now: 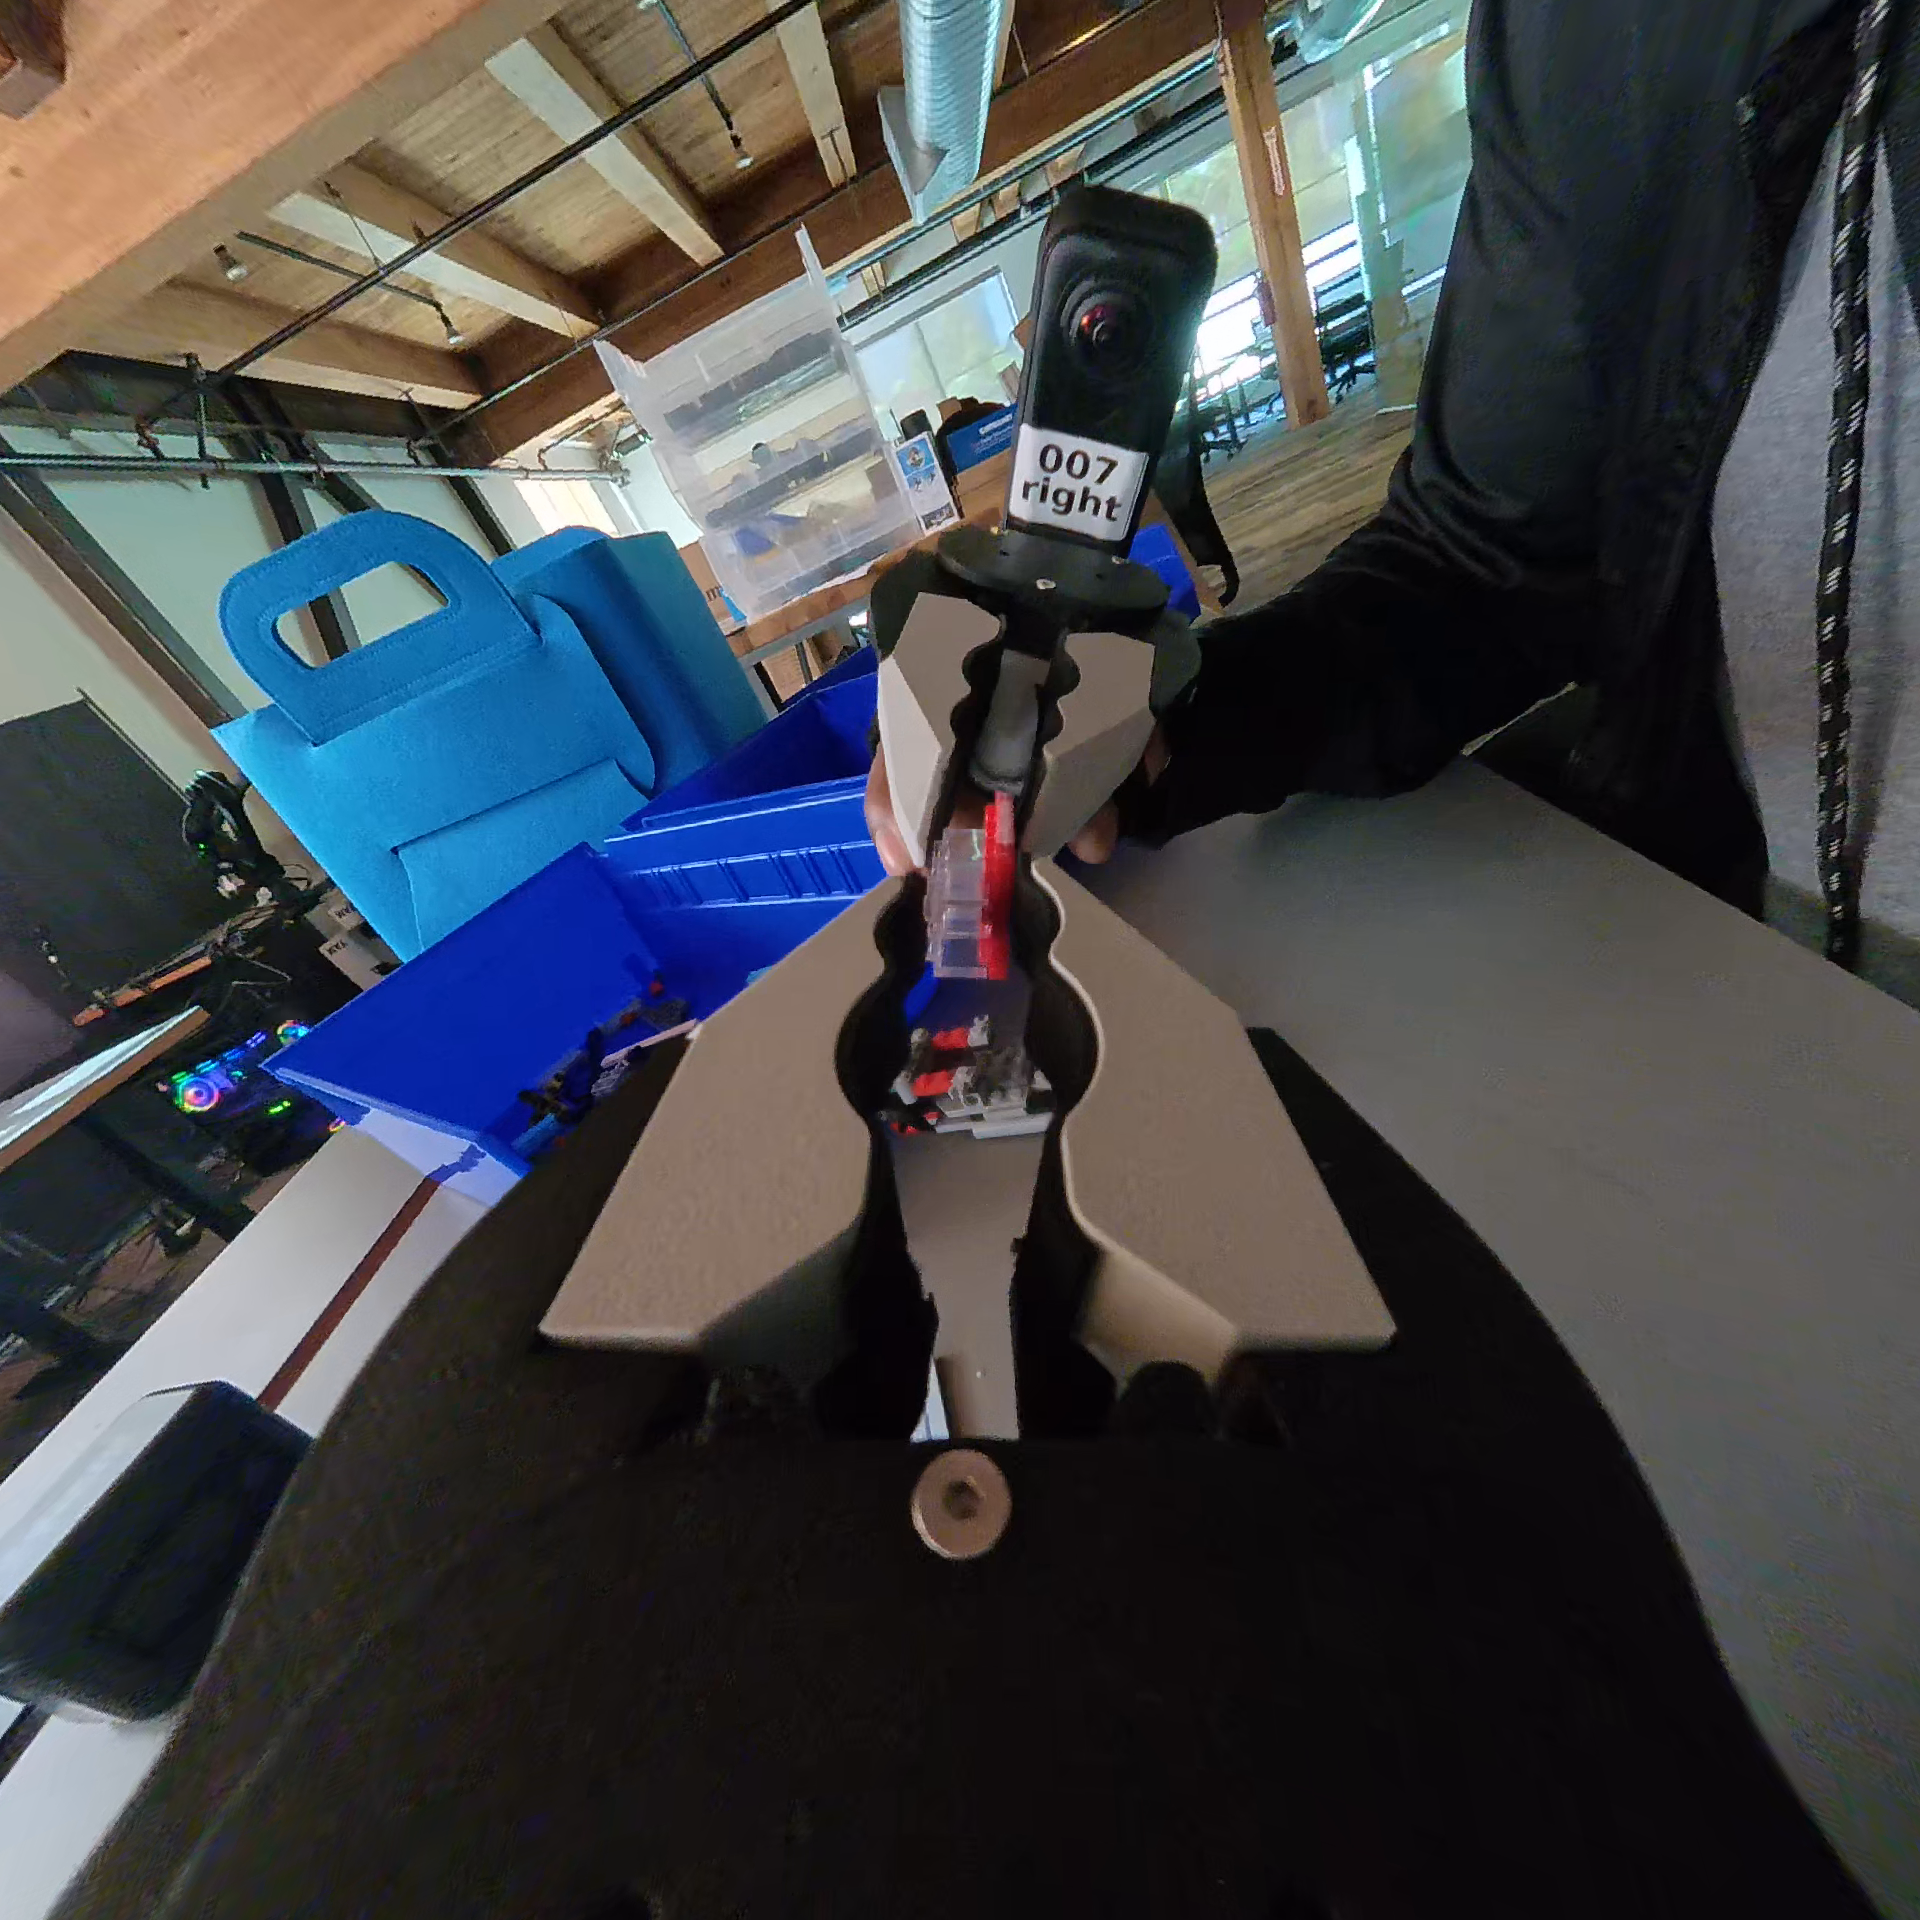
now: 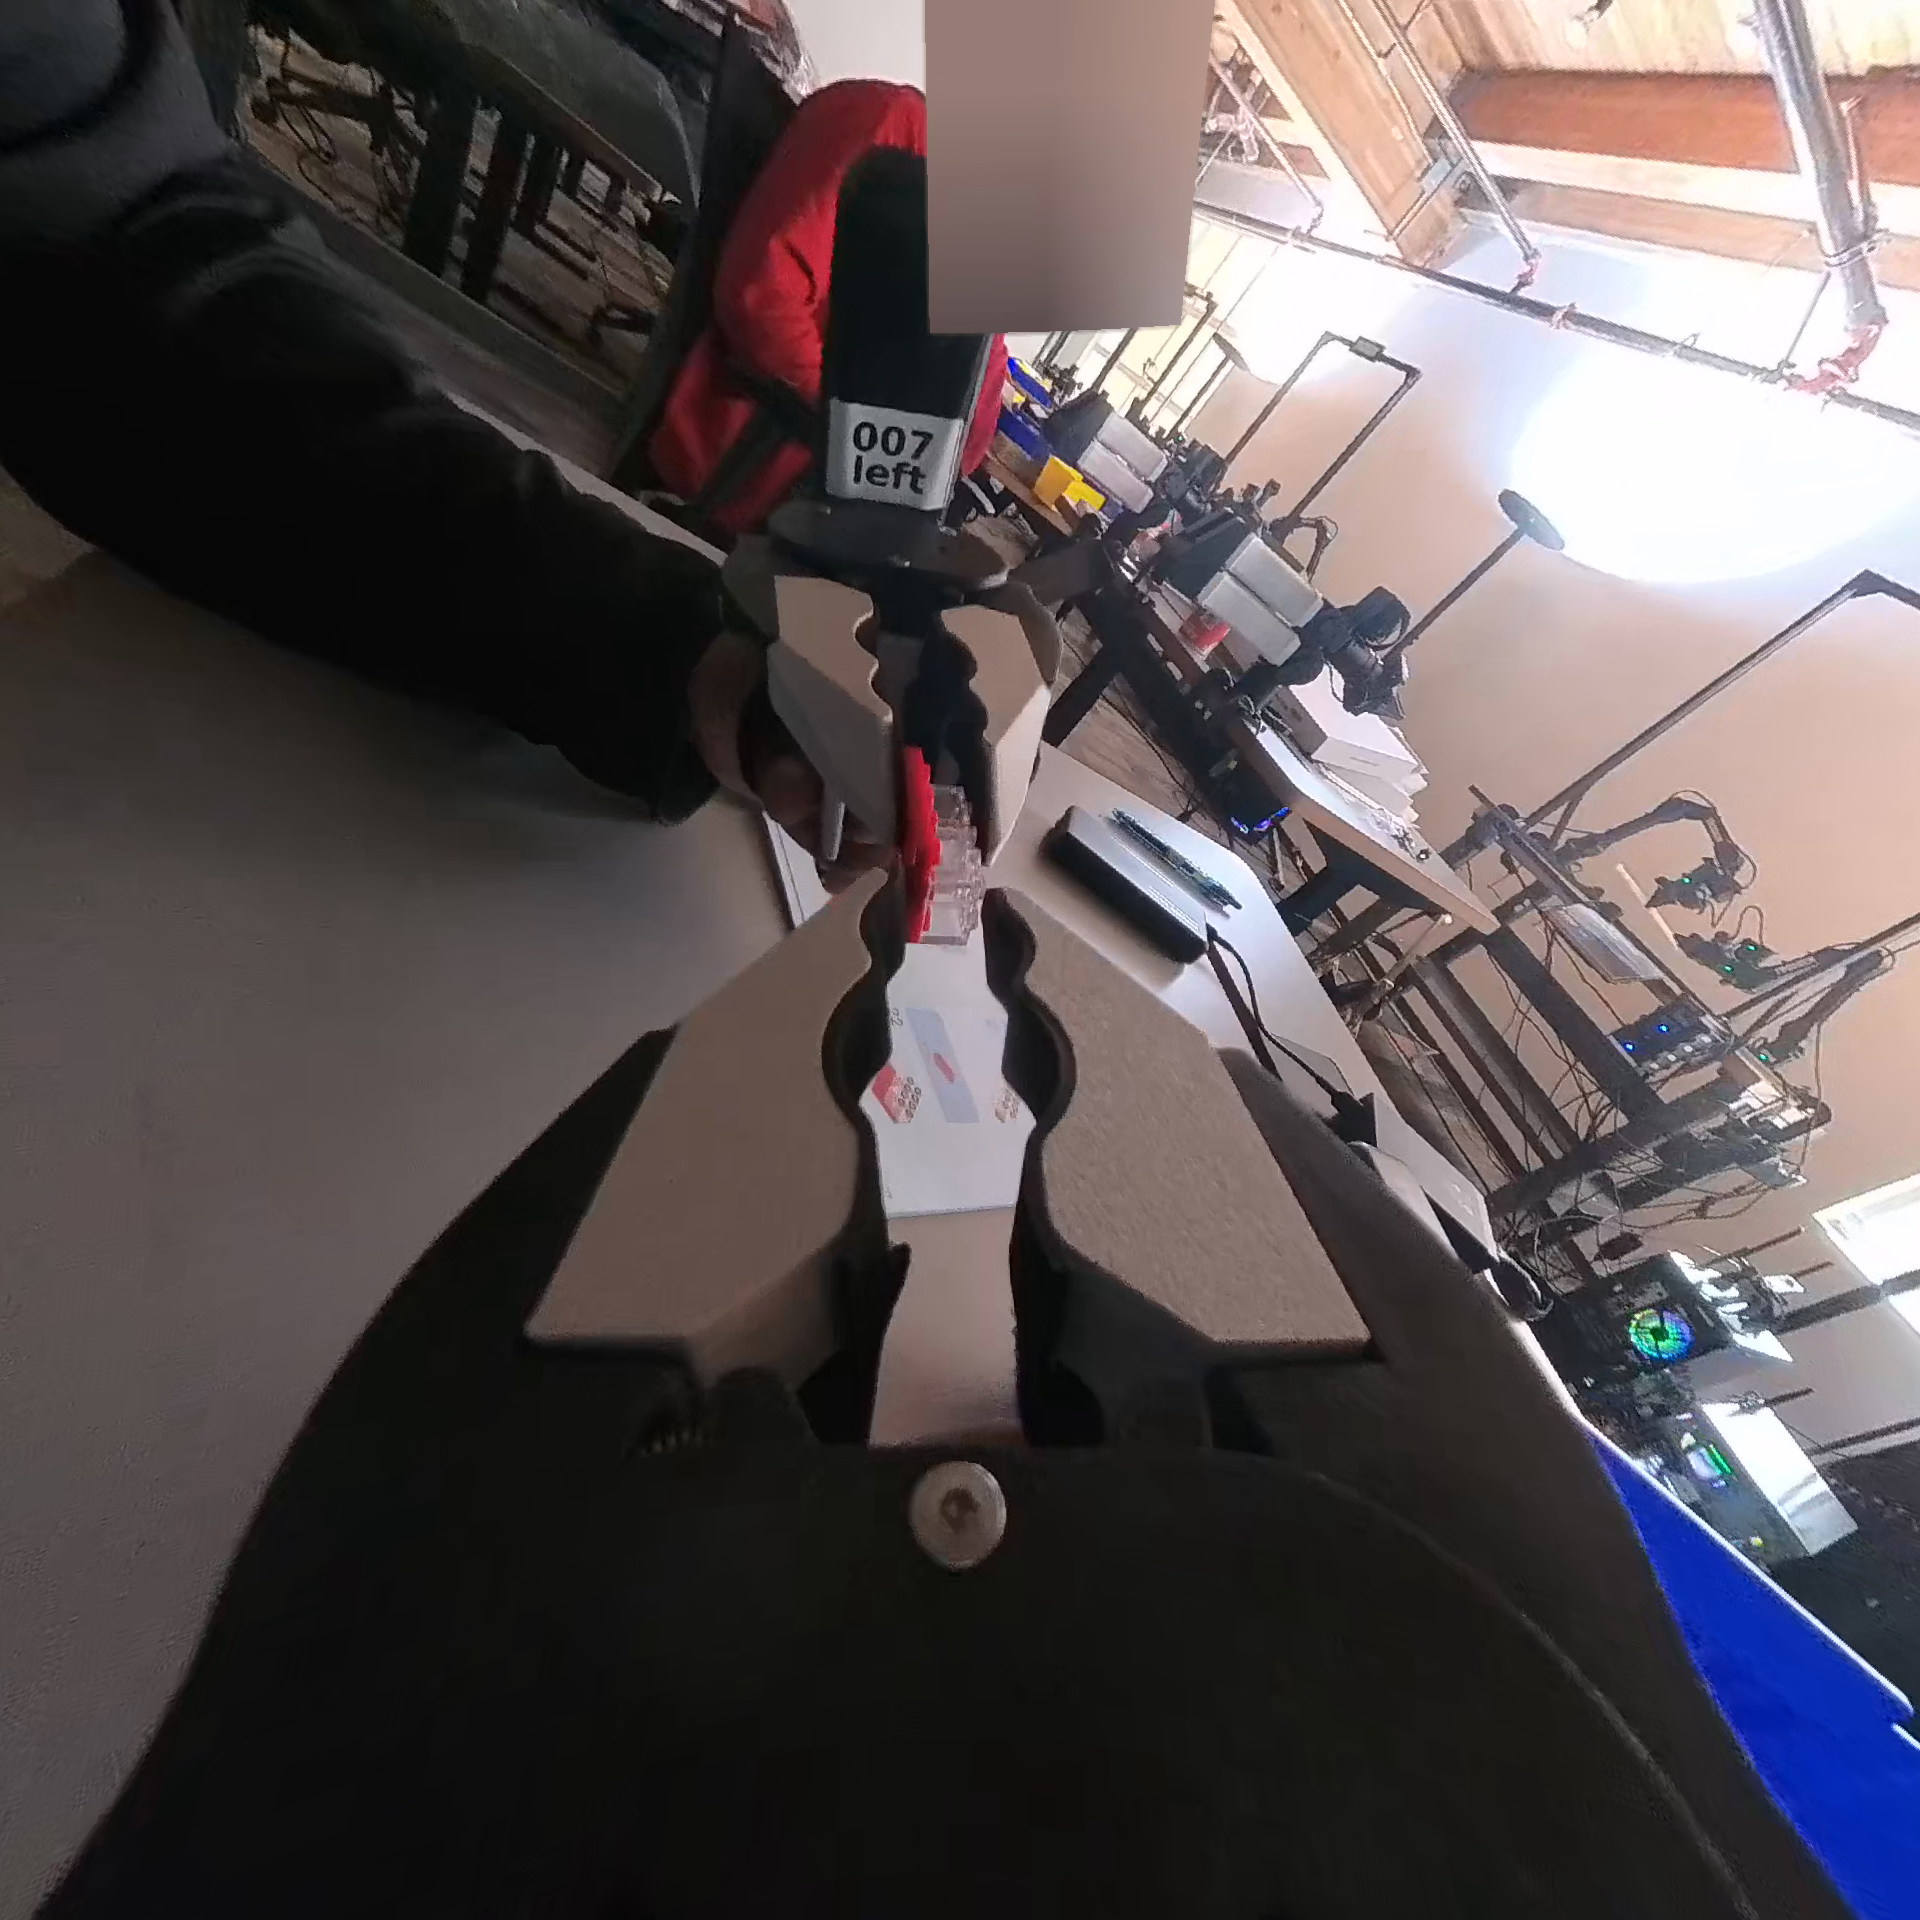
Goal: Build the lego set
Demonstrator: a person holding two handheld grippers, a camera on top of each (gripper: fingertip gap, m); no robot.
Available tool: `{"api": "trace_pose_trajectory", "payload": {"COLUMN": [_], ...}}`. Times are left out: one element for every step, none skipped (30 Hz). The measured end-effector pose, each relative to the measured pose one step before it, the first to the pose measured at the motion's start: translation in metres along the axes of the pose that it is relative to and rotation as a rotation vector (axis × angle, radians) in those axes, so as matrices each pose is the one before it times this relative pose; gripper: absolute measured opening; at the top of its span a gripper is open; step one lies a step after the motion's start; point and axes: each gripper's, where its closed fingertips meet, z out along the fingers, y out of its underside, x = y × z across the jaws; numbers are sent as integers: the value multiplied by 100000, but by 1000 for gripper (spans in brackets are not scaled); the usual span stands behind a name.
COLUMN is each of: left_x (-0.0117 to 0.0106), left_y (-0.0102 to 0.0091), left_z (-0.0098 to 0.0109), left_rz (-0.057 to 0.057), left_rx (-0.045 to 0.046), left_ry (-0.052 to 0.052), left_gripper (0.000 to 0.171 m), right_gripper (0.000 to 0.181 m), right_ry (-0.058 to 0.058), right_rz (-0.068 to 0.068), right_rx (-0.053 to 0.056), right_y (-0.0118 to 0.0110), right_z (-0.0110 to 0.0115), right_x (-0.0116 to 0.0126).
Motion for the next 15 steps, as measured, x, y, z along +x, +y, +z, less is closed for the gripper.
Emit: {"api": "trace_pose_trajectory", "payload": {"left_x": [5,-14,33,28,32,63,41,50,38,-28,-34,-38,-7,-76,-51], "left_y": [-92,-76,-67,-47,-25,-40,-42,-46,-60,-32,-4,9,-12,-79,-142], "left_z": [18,24,33,19,-1,-12,-9,-14,-11,-13,-12,-22,-20,-30,-11], "left_rz": [166,465,60,-268,-466,-475,-147,-30,-268,-32,99,-23,-287,-755,-1114], "left_rx": [478,371,423,530,461,467,303,237,390,386,284,407,835,1503,1876], "left_ry": [-100,-420,-29,159,305,491,252,337,272,-171,-275,-213,20,-344,-68], "left_gripper": [16,16,16,16,16,16,15,15,15,15,15,16,15,16,16], "right_gripper": [15,15,15,15,15,15,15,15,15,15,15,15,15,15,16], "right_ry": [19,88,-9,-148,-210,-207,-90,-114,-126,226,468,299,40,290,436], "right_rz": [399,268,57,142,285,275,250,222,259,33,-332,-69,514,892,1146], "right_rx": [690,583,523,493,416,462,481,451,450,199,-16,-69,101,445,821], "right_y": [-99,-79,-67,-63,-51,-55,-64,-60,-77,-46,-6,4,-17,-55,-105], "right_z": [-32,-38,-33,-35,-10,-7,4,2,0,2,17,24,18,24,10], "right_x": [11,38,11,-15,-26,-39,-29,-31,-24,19,44,24,19,59,63]}}
